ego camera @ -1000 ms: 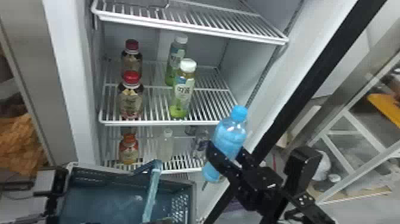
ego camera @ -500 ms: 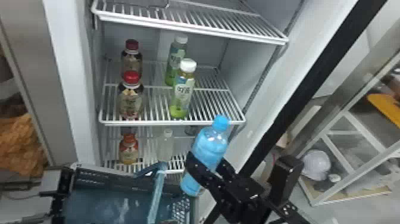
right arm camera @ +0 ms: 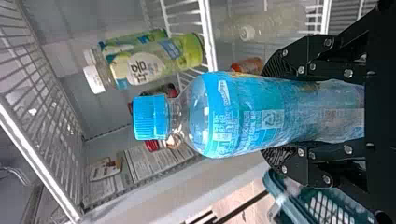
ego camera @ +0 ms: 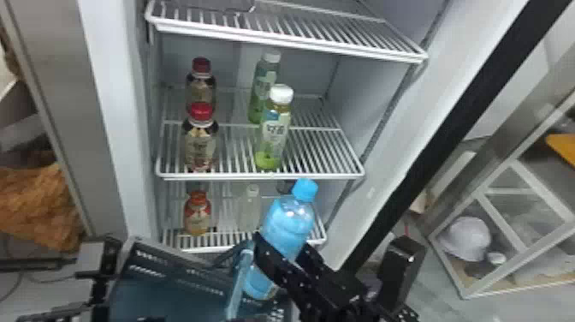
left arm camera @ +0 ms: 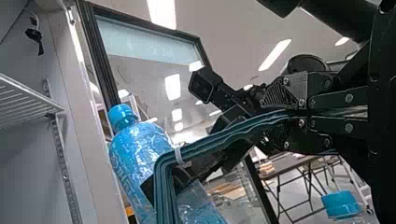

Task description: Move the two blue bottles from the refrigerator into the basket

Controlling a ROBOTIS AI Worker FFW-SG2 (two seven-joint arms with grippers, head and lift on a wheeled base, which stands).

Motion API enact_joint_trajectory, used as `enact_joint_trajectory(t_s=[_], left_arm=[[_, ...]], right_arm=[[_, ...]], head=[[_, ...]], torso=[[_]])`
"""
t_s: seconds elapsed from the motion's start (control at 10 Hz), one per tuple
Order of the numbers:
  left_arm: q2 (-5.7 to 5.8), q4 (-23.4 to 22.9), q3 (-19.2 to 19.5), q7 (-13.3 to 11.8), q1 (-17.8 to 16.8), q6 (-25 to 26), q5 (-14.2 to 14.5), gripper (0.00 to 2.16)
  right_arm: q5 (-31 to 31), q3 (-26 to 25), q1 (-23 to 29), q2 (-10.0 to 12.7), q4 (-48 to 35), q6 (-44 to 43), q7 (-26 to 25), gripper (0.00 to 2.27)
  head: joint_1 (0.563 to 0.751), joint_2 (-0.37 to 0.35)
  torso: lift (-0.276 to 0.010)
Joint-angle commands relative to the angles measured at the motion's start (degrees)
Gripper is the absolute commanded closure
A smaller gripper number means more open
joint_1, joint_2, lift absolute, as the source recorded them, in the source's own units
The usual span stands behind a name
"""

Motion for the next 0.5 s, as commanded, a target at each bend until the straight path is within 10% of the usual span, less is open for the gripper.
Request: enact_joint_trajectory(t_s=[0.0,0.4], left_arm=[[-0.10,0.0,0.3,0.0,-0.1,-0.1,-0.1,1.17],[-0.10,0.0,2.9,0.0,0.2,-0.5,-1.5,1.17]], right_arm=[[-0.4,0.4,1.1,0.0,-0.6,0.0,0.4,0.75],[-1.0,0.0,3.5,-0.9,-5.0,-0.1,0.5,0.76]], head=[[0.695,-0.291],[0.695,-0.261]], torso=[[0.000],[0.000]])
